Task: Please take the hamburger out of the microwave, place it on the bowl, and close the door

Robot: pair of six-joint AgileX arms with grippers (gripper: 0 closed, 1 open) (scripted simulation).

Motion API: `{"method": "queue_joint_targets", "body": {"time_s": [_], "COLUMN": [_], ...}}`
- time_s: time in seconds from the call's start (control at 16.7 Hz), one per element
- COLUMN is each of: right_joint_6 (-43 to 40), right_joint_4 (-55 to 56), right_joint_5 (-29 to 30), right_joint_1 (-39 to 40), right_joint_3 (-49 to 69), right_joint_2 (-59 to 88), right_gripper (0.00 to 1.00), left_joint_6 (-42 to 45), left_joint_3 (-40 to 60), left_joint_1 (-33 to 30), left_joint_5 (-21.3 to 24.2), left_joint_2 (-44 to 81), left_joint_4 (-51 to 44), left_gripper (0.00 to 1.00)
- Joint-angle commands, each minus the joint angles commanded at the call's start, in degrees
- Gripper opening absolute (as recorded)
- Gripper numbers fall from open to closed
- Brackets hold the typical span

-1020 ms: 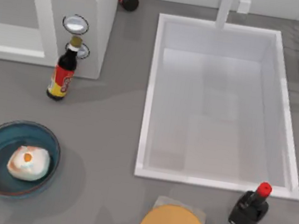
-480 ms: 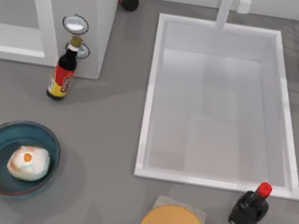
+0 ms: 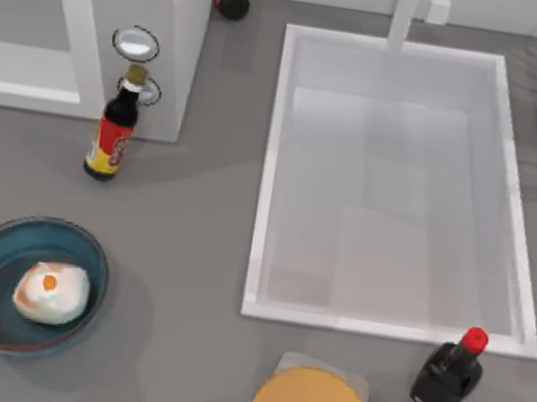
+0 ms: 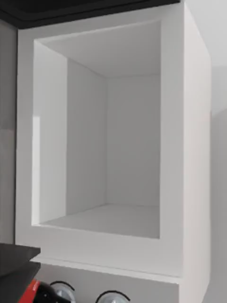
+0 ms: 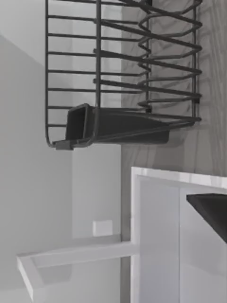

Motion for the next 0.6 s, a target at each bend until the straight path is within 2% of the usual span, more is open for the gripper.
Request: {"method": "queue_joint_targets", "body": {"time_s": [0.6], "right_joint_6": [0.0], "right_joint_4": [0.0], "right_joint_5": [0.0], "right_joint_1": [0.0], "right_joint_3": [0.0], "right_joint_2": [0.0], "right_gripper": [1.00], "left_joint_6": [0.0], "left_joint_3": [0.2], "left_joint_1": [0.7], "left_joint_5": [0.7], "left_joint_2": [1.0], "left_joint_4": [1.0], "left_gripper": [0.00]}}
